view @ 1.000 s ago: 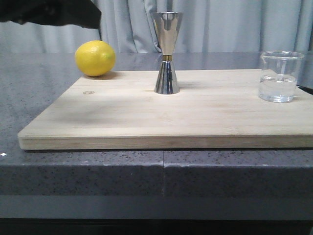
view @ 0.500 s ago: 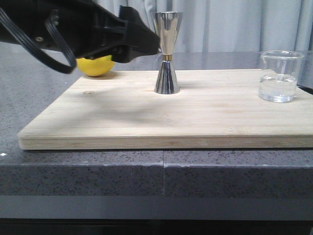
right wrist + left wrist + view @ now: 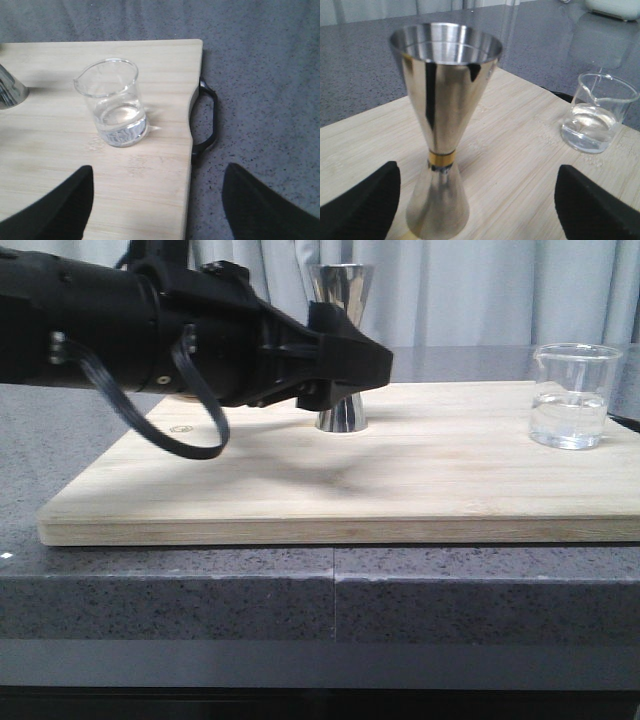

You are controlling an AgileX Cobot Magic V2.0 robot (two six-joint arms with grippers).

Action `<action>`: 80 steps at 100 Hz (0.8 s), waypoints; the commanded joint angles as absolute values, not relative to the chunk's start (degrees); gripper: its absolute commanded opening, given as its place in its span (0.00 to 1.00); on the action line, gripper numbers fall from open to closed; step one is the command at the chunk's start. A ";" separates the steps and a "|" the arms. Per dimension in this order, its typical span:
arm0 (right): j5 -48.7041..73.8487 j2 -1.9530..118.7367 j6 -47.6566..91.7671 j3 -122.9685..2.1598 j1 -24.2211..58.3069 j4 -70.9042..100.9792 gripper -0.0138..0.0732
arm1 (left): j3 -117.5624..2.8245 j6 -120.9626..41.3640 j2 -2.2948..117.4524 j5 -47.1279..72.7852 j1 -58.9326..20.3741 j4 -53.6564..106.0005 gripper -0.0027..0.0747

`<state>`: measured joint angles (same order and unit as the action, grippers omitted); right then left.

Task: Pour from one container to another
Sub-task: 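Reach the left gripper to the steel jigger and close around its waist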

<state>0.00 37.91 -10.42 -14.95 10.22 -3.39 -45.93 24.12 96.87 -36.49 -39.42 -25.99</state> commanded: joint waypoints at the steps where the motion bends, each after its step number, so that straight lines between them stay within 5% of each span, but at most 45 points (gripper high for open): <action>1: -4.85 38.24 -9.95 -16.49 10.39 -4.02 0.72 | -49.41 25.47 96.15 -41.57 -39.51 -26.43 0.79; 80: -6.06 38.24 -9.95 -16.49 10.39 -4.42 0.72 | -53.56 25.73 99.73 -41.10 -37.25 -27.03 0.60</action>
